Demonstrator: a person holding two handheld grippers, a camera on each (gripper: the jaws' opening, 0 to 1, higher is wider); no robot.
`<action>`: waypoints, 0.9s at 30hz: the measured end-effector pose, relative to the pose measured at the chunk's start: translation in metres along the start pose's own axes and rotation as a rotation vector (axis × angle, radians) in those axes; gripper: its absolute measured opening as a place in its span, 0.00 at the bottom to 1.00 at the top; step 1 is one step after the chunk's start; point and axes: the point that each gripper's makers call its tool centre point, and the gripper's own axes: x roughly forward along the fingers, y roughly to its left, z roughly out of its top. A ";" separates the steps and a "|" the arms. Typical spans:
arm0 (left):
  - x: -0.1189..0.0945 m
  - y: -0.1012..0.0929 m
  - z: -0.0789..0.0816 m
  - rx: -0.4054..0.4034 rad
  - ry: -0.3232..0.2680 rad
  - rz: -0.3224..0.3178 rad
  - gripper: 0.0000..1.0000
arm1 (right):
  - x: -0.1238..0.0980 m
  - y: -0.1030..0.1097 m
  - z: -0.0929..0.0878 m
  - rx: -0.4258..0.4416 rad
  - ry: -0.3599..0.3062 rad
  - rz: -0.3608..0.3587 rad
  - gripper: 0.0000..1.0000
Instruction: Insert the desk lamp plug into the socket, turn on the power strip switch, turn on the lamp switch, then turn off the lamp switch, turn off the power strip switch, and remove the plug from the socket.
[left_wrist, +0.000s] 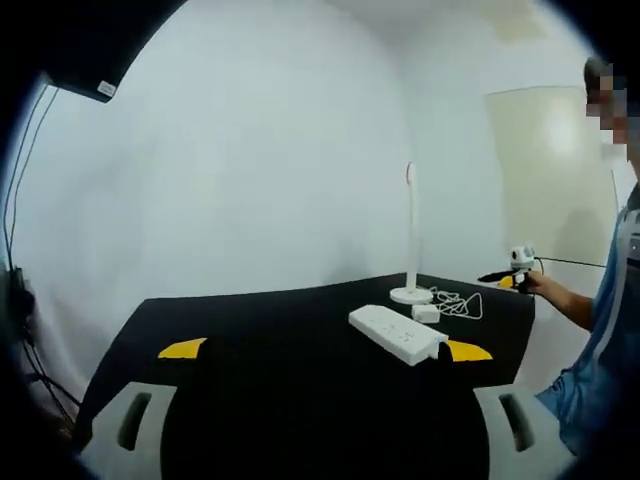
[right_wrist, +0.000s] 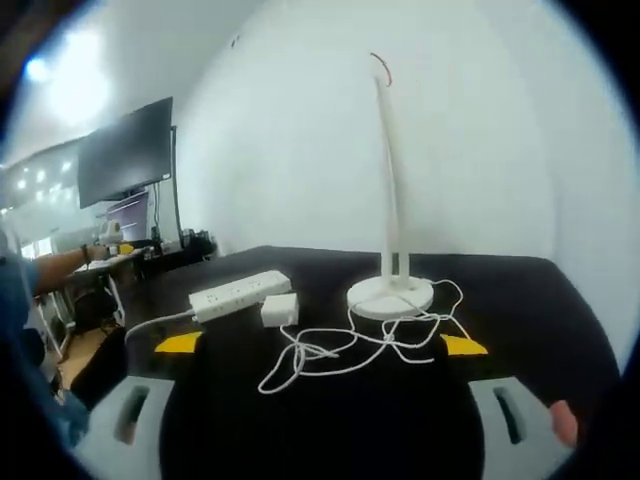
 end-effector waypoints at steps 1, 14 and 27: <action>0.000 0.003 -0.001 -0.004 -0.002 0.000 0.89 | -0.001 0.000 -0.001 0.006 -0.001 -0.001 0.92; -0.010 0.020 -0.007 -0.026 -0.010 0.026 0.89 | 0.004 0.000 -0.012 0.015 0.038 -0.009 0.90; -0.020 0.041 -0.020 -0.002 0.052 0.044 0.89 | 0.009 0.004 -0.016 0.001 0.072 -0.008 0.89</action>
